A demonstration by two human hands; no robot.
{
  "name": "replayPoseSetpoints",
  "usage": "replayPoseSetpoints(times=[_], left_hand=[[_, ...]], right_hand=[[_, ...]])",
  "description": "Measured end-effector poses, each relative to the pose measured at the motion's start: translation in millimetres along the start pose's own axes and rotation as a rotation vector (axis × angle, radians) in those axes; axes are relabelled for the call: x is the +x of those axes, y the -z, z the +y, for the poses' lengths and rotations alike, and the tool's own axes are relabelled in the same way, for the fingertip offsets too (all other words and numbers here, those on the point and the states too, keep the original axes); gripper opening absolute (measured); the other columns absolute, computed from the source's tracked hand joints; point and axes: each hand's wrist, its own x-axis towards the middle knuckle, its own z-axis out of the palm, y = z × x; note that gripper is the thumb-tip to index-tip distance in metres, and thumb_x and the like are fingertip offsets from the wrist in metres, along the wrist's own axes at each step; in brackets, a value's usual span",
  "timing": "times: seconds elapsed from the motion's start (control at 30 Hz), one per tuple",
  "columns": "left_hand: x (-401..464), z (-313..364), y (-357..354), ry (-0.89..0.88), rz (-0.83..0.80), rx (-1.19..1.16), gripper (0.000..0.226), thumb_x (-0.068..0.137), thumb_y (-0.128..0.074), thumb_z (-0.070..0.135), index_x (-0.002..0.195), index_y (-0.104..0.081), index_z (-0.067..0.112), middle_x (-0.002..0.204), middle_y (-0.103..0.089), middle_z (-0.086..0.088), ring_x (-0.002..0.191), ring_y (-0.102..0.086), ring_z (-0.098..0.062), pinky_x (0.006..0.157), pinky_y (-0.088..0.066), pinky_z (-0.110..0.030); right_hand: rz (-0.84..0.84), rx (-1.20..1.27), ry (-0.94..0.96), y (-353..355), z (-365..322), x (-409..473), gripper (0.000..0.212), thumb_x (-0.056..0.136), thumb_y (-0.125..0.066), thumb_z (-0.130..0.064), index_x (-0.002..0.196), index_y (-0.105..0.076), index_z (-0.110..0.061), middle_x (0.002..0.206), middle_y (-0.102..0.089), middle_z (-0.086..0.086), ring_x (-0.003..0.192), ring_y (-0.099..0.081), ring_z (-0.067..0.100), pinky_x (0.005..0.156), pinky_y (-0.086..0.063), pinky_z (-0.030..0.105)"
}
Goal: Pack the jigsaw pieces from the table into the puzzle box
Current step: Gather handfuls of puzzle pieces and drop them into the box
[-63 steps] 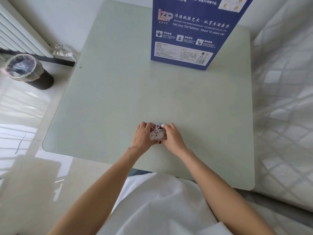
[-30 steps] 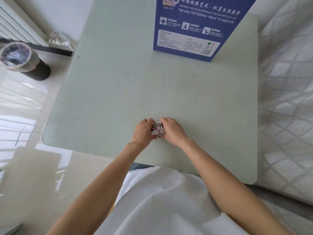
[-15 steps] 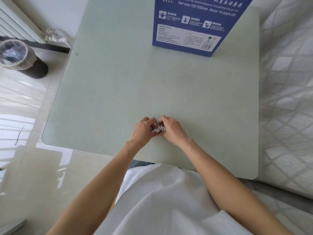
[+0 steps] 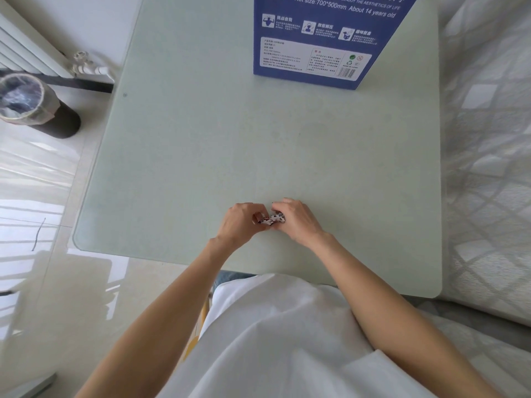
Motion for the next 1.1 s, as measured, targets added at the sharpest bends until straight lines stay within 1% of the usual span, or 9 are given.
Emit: replayPoseSetpoints(times=[0.07,0.13,0.3,0.47,0.57,0.7,0.83,1.0,1.1], left_hand=[[0,0,3,0.015,0.002,-0.066,0.014,0.071,-0.078,0.019,0.079,-0.068,0.014,0.074,-0.064,0.0,0.071,-0.059,-0.018,0.068,-0.043,-0.029],[1,-1,7,0.05,-0.002,-0.142,0.014,0.069,-0.08,0.018,0.077,-0.069,0.015,0.072,-0.063,0.002,0.066,-0.058,-0.011,0.064,-0.042,-0.024],[5,-1,29,0.123,0.025,-0.273,0.018,0.069,-0.081,0.017,0.073,-0.063,0.018,0.069,-0.06,0.004,0.054,-0.054,0.005,0.051,-0.036,-0.011],[9,21,64,0.081,0.083,-0.268,0.023,0.07,-0.081,0.021,0.066,-0.059,0.026,0.067,-0.058,0.008,0.054,-0.054,0.005,0.051,-0.036,-0.008],[23,48,96,-0.012,0.117,-0.221,0.025,0.071,-0.08,0.024,0.065,-0.057,0.029,0.069,-0.061,0.006,0.056,-0.054,0.001,0.053,-0.037,-0.009],[54,91,150,-0.117,0.192,-0.134,0.021,0.071,-0.08,0.028,0.068,-0.058,0.028,0.068,-0.059,0.01,0.059,-0.054,-0.005,0.059,-0.041,-0.019],[88,138,206,-0.255,0.275,-0.077,0.024,0.07,-0.08,0.027,0.067,-0.057,0.032,0.066,-0.058,0.013,0.059,-0.054,-0.003,0.062,-0.044,-0.022],[125,207,283,-0.474,0.431,-0.016,0.021,0.07,-0.08,0.028,0.075,-0.061,0.021,0.066,-0.057,0.016,0.057,-0.053,0.004,0.056,-0.04,-0.007],[152,242,316,-0.564,0.575,-0.002,0.02,0.07,-0.08,0.028,0.077,-0.064,0.017,0.069,-0.058,0.011,0.06,-0.053,0.001,0.058,-0.041,-0.007]], right_hand=[[0.012,0.033,0.019,4,0,-1,0.028,0.073,-0.073,-0.016,0.067,-0.046,-0.018,0.064,-0.048,0.002,0.061,-0.04,0.028,0.054,-0.029,0.033],[0.044,0.083,0.026,10,3,-1,0.026,0.072,-0.075,-0.019,0.066,-0.05,-0.016,0.058,-0.046,0.0,0.059,-0.038,0.028,0.054,-0.028,0.034],[0.153,0.342,-0.07,33,11,0,0.013,0.073,-0.077,-0.018,0.081,-0.071,-0.01,0.063,-0.059,0.003,0.057,-0.042,0.016,0.058,-0.036,0.024],[0.193,0.438,-0.099,74,17,-1,0.011,0.076,-0.075,-0.018,0.082,-0.071,-0.01,0.074,-0.07,0.008,0.061,-0.062,0.025,0.065,-0.054,0.039],[0.208,0.472,-0.042,133,2,5,0.009,0.076,-0.075,-0.013,0.083,-0.07,-0.009,0.078,-0.07,0.004,0.058,-0.058,0.012,0.059,-0.053,0.027],[0.272,0.341,0.173,253,-35,25,0.008,0.075,-0.076,-0.016,0.08,-0.07,-0.02,0.071,-0.067,0.0,0.055,-0.054,0.006,0.06,-0.047,0.024],[0.584,0.153,0.383,370,-80,44,0.015,0.078,-0.074,-0.029,0.091,-0.072,-0.021,0.074,-0.064,-0.014,0.062,-0.056,-0.003,0.061,-0.042,0.01],[0.794,-0.09,0.511,456,-106,92,0.025,0.08,-0.069,-0.033,0.095,-0.072,-0.013,0.082,-0.063,-0.003,0.066,-0.051,0.003,0.063,-0.037,0.012],[0.778,-0.34,0.472,461,-96,126,0.024,0.083,-0.066,-0.027,0.103,-0.07,-0.014,0.083,-0.061,0.013,0.075,-0.053,0.022,0.067,-0.031,0.023]])
